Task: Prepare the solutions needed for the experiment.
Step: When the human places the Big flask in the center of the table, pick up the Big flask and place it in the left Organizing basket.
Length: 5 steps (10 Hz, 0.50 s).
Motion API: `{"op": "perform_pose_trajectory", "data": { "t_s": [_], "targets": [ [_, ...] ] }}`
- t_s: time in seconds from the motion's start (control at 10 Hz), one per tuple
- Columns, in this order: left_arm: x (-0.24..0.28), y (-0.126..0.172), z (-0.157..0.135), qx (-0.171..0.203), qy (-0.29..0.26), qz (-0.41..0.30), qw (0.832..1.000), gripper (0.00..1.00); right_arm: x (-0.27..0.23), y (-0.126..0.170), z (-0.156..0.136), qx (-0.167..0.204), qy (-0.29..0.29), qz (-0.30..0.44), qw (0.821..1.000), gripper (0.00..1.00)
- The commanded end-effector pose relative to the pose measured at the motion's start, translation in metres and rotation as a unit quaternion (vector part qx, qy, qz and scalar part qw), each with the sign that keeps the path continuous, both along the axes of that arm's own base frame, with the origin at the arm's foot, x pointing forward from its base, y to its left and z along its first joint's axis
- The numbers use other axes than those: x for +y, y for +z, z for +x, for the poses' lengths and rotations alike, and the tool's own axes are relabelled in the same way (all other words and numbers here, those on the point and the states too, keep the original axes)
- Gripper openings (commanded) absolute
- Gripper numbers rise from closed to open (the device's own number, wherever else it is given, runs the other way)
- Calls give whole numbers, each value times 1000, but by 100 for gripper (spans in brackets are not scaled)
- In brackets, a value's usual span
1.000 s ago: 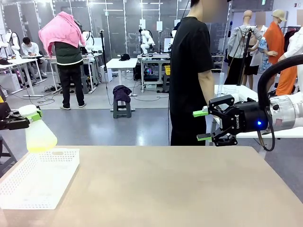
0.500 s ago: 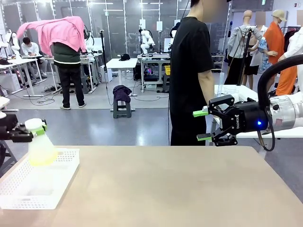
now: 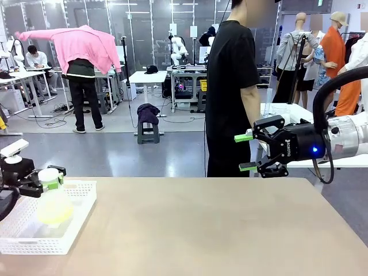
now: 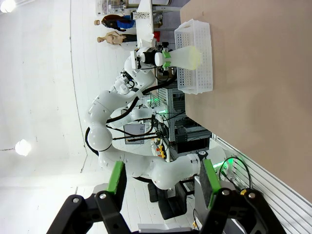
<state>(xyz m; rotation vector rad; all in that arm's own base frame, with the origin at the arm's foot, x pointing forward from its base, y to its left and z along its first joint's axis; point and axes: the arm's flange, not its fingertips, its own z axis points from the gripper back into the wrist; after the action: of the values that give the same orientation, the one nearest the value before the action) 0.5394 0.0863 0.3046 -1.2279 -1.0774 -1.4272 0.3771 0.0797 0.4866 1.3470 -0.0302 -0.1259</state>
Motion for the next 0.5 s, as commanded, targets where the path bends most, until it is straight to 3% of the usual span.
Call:
{"op": "perform_pose_trajectory", "data": {
  "t_s": [0.0, 0.4],
  "targets": [
    [12, -3, 5, -6, -33, -20, 999, 23, 1, 1, 0, 0, -1, 7, 1000, 77],
    [12, -18, 4, -6, -35, -13, 999, 23, 1, 1, 0, 0, -1, 7, 1000, 77]
  ]
}}
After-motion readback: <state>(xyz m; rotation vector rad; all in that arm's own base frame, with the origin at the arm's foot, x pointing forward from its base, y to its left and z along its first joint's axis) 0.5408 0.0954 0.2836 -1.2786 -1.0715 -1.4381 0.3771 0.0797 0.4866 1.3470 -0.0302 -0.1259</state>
